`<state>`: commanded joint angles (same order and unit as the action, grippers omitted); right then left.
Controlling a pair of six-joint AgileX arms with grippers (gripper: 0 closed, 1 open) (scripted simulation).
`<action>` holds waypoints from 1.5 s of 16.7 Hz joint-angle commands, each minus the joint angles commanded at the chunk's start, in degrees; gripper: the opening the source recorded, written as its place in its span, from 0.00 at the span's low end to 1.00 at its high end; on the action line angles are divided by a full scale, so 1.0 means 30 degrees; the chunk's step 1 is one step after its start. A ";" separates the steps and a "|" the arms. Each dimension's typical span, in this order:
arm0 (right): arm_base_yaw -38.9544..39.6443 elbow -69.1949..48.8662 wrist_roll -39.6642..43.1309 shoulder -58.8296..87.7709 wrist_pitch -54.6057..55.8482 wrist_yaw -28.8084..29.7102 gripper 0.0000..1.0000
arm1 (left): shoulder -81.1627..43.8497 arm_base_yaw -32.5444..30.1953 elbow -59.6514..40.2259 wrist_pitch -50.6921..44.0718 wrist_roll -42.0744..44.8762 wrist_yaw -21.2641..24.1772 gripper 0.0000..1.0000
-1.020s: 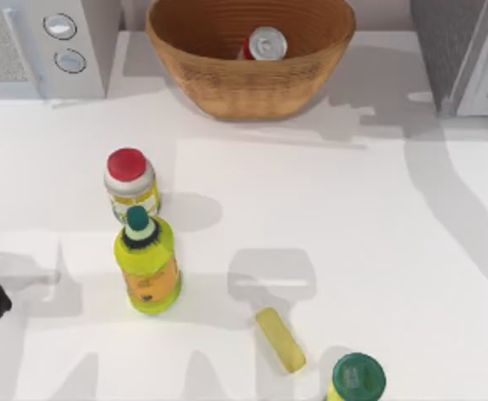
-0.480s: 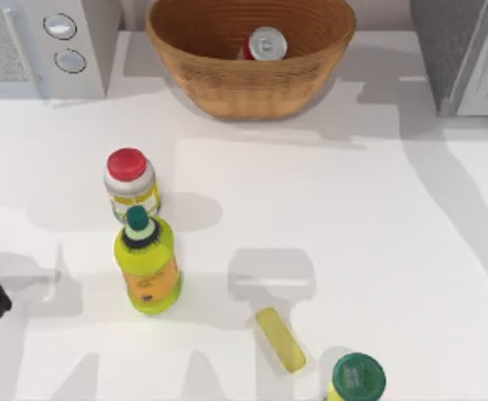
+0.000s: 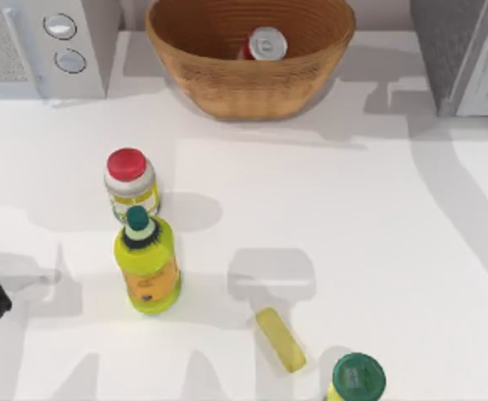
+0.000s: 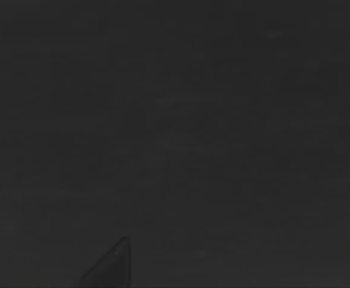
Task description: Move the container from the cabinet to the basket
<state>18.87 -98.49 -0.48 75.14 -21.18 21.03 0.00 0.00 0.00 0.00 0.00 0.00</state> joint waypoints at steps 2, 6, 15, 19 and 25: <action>-0.0350 0.2183 -0.0003 -0.1660 0.0536 -0.0479 1.00 | 0.0000 0.0000 0.0000 0.0000 0.0000 0.0000 1.00; -0.1441 0.8327 0.0029 -0.6121 0.1835 -0.1716 1.00 | 0.0000 0.0000 0.0000 0.0000 0.0000 0.0000 1.00; -0.4675 2.4650 0.0179 -1.8329 0.5105 -0.5067 1.00 | 0.0000 0.0000 0.0000 0.0000 0.0000 0.0000 1.00; -0.5748 3.0041 0.0185 -2.2647 0.6330 -0.6301 1.00 | 0.0000 0.0000 0.0000 0.0000 0.0000 0.0000 1.00; -0.6289 3.2831 0.0159 -2.5047 0.7061 -0.7009 1.00 | 0.0000 0.0000 0.0000 0.0000 0.0000 0.0000 1.00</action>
